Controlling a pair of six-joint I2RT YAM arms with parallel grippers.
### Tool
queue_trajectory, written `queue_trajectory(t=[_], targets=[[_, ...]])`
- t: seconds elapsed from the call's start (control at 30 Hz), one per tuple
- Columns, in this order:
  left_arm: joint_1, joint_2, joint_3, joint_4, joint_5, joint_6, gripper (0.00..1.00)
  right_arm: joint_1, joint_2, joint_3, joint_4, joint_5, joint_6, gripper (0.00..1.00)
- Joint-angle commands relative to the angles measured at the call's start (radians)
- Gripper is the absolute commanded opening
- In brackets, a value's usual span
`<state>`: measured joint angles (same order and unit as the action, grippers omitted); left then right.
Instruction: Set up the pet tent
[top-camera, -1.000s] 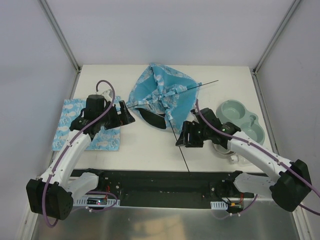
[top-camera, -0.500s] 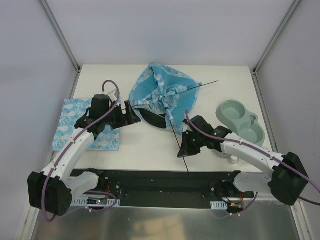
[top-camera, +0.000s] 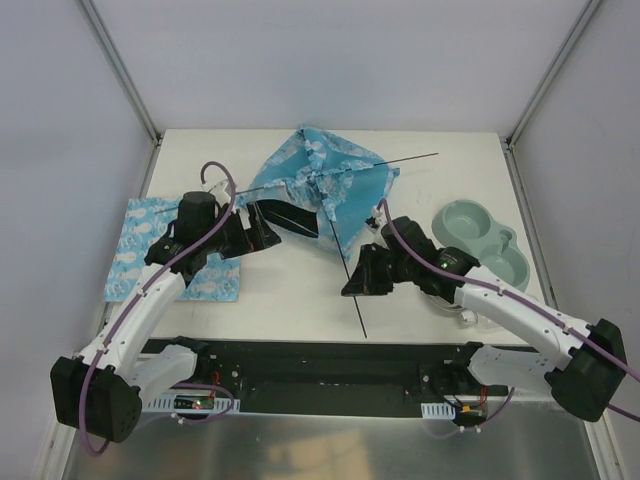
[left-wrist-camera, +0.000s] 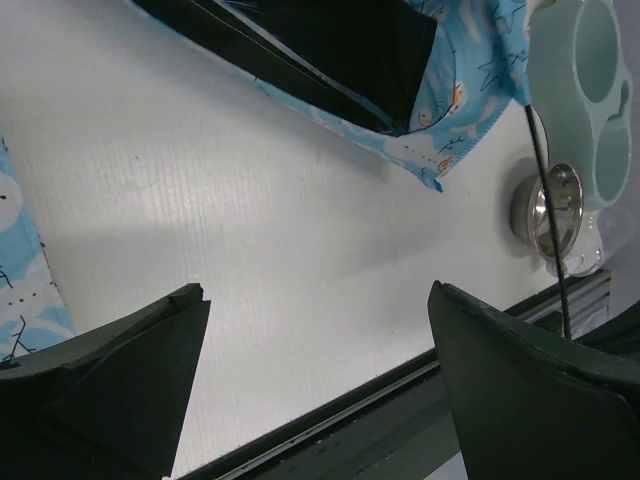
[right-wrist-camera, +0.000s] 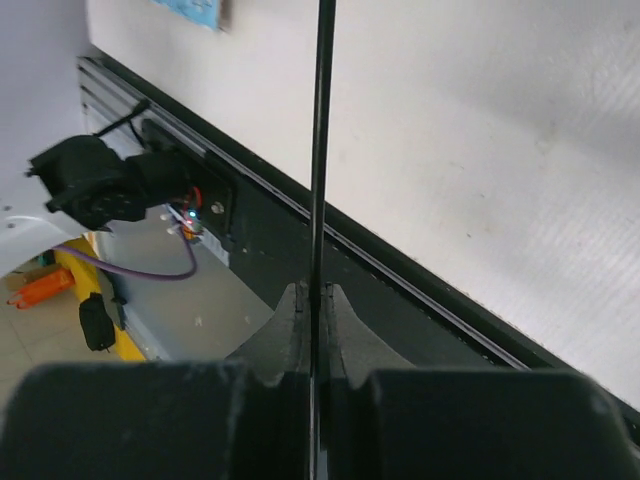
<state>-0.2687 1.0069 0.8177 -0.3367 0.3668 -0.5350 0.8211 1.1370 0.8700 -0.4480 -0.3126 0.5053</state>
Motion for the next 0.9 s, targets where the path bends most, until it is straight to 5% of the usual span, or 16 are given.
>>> queue_trajectory(t=[0.0,0.6,0.87], targets=[[-0.006,-0.042,-0.011,0.025,0.0,0.006,0.95,-0.008,-0.04,0.077,0.192,0.062,0.038,0.0],[-0.006,-0.033,0.012,0.039,0.009,0.018,0.96,-0.008,0.142,0.188,0.479,0.231,0.107,0.0],[-0.006,-0.03,-0.008,0.206,0.04,0.02,0.96,-0.008,0.237,0.337,0.483,0.263,0.213,0.0]])
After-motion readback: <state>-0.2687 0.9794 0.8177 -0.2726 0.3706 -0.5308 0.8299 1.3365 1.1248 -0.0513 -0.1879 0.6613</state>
